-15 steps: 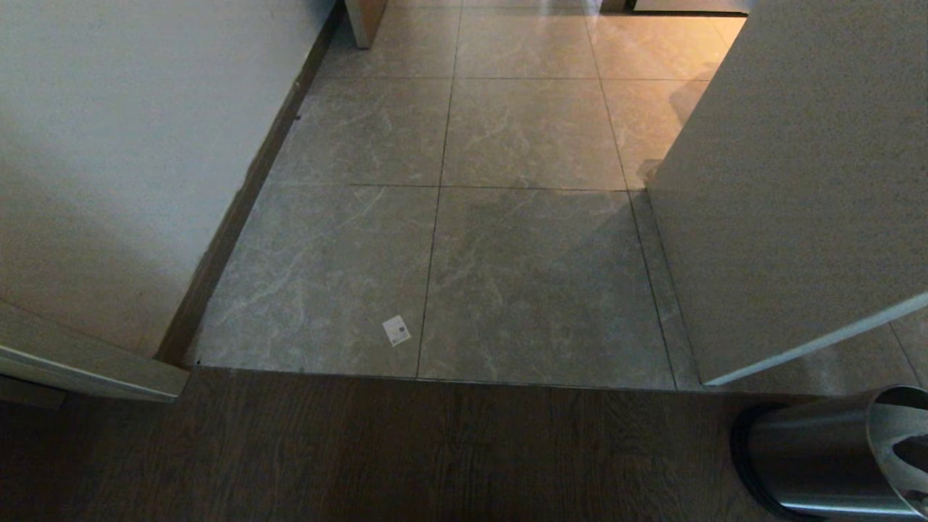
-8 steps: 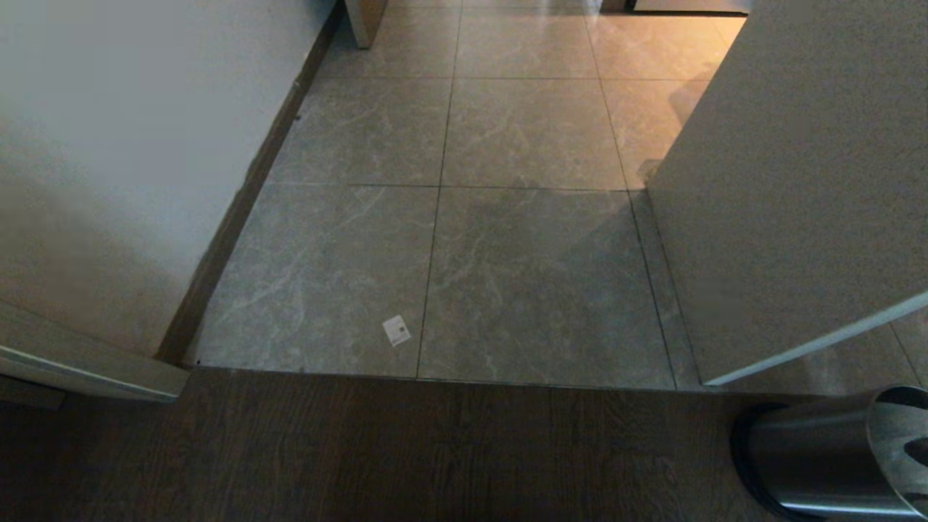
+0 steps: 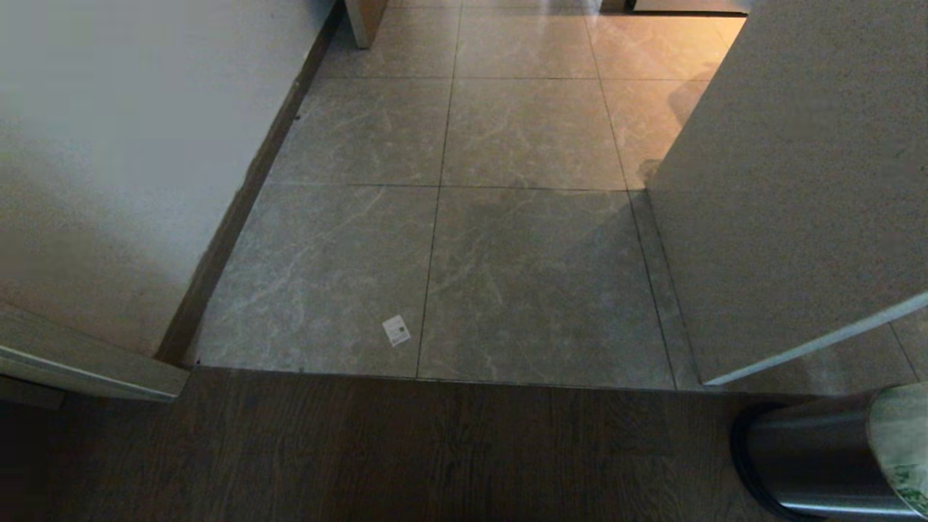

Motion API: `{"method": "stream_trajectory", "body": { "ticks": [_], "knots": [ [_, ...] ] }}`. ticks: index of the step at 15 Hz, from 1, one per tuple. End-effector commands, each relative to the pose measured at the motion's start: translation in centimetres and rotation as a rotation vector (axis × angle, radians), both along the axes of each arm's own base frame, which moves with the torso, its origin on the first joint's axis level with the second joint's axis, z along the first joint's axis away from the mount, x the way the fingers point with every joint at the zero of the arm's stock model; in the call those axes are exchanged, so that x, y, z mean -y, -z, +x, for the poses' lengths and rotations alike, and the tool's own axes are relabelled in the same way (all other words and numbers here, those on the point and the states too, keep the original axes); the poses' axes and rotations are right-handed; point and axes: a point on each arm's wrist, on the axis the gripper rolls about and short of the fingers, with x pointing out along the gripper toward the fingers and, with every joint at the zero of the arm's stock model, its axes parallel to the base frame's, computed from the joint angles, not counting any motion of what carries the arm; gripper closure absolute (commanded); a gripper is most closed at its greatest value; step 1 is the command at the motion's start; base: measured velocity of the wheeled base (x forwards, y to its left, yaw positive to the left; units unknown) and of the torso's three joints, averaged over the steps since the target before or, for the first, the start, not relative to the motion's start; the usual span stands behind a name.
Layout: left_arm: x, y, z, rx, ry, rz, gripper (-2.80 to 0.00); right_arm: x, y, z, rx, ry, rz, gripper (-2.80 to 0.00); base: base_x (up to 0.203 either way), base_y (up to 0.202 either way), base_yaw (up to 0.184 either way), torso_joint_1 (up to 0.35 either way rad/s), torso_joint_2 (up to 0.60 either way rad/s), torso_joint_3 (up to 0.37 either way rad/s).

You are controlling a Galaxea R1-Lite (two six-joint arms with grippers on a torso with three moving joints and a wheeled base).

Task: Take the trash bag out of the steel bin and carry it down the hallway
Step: Pick up the trash bag, then put the trash bag at the door

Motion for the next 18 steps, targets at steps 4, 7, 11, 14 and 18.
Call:
{"method": "stream_trajectory", "body": {
  "ticks": [4,7,11,14,18],
  "knots": [
    [0.0,0.0,0.0,0.000,-0.001,0.000,0.00,-10.1,-13.7,-3.7,0.167,-0.089,-0.373,0.00,0.000,0.000,0.000,0.000,0.00,0.000],
    [0.0,0.0,0.0,-0.001,-0.001,0.000,0.00,-16.2,-16.6,-5.9,0.238,-0.138,-0.426,0.00,0.000,0.000,0.000,0.000,0.00,0.000],
    [0.0,0.0,0.0,-0.001,-0.001,0.000,0.00,-21.2,-16.5,-7.7,0.290,-0.191,-0.431,0.00,0.000,0.000,0.000,0.000,0.00,0.000],
    [0.0,0.0,0.0,-0.001,-0.001,0.000,0.00,-22.9,-13.9,-8.4,0.253,-0.313,-0.181,0.00,0.000,0.000,0.000,0.000,0.00,0.000],
    [0.0,0.0,0.0,-0.001,-0.001,0.000,0.00,-22.9,-6.1,-9.0,0.190,-0.262,-0.130,0.00,0.000,0.000,0.000,0.000,0.00,0.000]
  ]
}}
